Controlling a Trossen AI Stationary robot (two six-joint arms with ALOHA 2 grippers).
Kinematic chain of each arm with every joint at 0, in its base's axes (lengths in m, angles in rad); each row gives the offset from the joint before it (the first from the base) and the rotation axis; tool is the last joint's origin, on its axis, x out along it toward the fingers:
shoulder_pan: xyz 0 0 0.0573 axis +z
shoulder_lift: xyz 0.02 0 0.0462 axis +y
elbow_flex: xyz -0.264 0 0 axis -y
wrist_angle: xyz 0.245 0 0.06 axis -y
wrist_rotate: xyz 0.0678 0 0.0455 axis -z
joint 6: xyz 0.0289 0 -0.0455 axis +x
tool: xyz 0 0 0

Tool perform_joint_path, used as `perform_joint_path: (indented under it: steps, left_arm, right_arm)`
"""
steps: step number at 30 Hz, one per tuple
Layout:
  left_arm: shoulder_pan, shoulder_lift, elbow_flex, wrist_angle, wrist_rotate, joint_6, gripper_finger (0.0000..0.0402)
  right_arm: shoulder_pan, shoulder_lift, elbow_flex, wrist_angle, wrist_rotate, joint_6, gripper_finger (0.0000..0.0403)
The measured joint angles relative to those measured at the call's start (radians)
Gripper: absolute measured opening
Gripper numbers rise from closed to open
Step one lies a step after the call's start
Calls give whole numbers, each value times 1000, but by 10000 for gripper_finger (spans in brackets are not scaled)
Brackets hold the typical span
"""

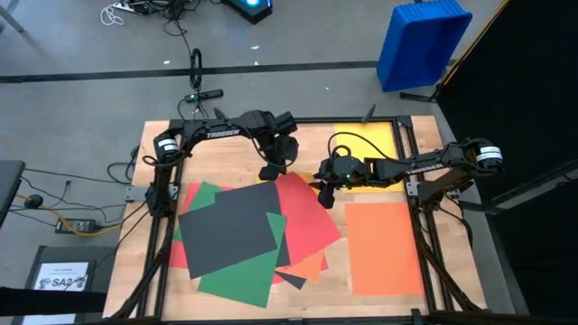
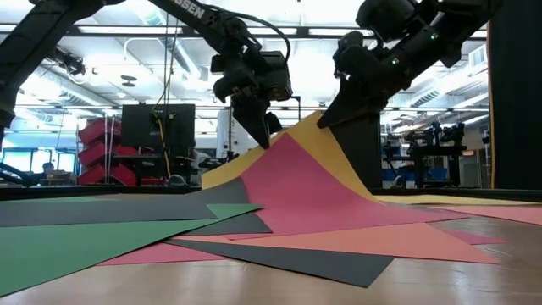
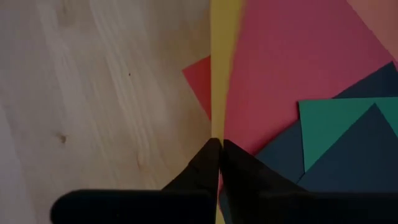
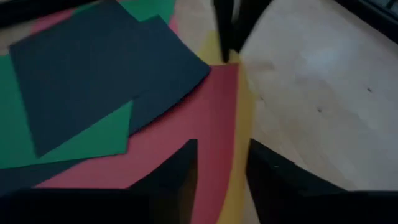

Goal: Organize paper
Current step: Stack the yellow colored paper on top of the yellow colored papers

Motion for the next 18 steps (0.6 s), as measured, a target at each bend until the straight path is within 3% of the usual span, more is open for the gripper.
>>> perform_joint_path:
  steps: [3, 7, 11, 15, 18]
  left_arm:
    - [-7, 0, 0, 4, 1, 4, 0]
    - [-22, 0, 0, 9, 6, 21, 0]
    - [-33, 0, 0, 9, 6, 22, 0]
    - [-34, 0, 0, 1, 6, 21, 0]
    - [-34, 0, 0, -6, 6, 21, 0]
  right_arm:
    - [-19, 16, -1, 3, -28, -6, 137]
    - [-55, 65, -1, 34, -87, -4, 134]
    - [-87, 139, 0, 82, -140, -14, 94]
    - [-94, 169, -1, 105, -145, -46, 22]
    - [-94, 169, -1, 119, -145, -67, 8]
